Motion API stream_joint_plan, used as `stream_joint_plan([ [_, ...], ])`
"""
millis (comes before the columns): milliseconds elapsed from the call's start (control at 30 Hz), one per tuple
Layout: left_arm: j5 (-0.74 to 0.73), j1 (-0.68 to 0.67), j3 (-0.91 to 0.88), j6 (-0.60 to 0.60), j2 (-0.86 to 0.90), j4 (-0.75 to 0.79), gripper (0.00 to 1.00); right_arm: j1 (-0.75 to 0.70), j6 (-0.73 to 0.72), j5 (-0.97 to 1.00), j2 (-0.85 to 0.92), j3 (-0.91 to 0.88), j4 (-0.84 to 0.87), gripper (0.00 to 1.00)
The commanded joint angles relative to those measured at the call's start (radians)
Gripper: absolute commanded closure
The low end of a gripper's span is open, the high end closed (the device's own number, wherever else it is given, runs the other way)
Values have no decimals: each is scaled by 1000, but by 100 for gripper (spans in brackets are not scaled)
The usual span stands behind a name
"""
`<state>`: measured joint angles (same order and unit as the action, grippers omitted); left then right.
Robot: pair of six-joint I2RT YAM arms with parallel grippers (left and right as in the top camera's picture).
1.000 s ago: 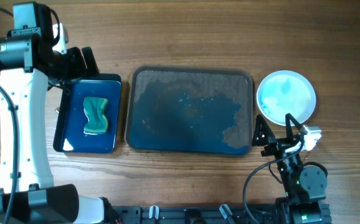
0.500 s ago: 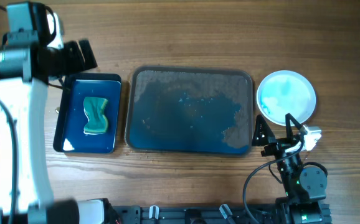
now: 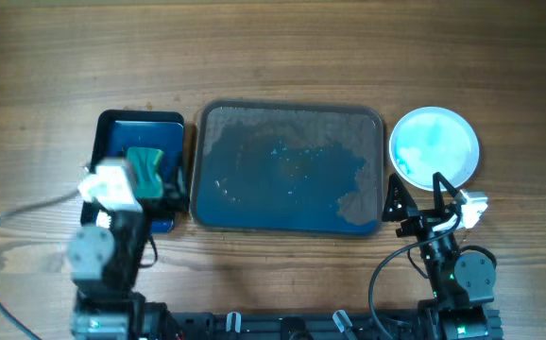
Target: Clean dirty plates on tray and stack at the side
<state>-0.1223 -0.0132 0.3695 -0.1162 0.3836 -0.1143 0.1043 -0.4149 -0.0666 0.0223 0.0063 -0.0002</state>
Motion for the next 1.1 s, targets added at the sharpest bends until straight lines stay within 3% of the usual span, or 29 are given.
stream_joint_plan([
  [0, -10, -23, -168, 8, -162, 63, 0, 7, -8, 13, -2, -1, 2, 0],
  [433, 7, -26, -363, 8, -380, 47, 0, 7, -7, 13, -3, -1, 2, 0],
  [1067, 7, -26, -363, 5, -379, 48, 0, 7, -8, 13, -2, -1, 2, 0],
])
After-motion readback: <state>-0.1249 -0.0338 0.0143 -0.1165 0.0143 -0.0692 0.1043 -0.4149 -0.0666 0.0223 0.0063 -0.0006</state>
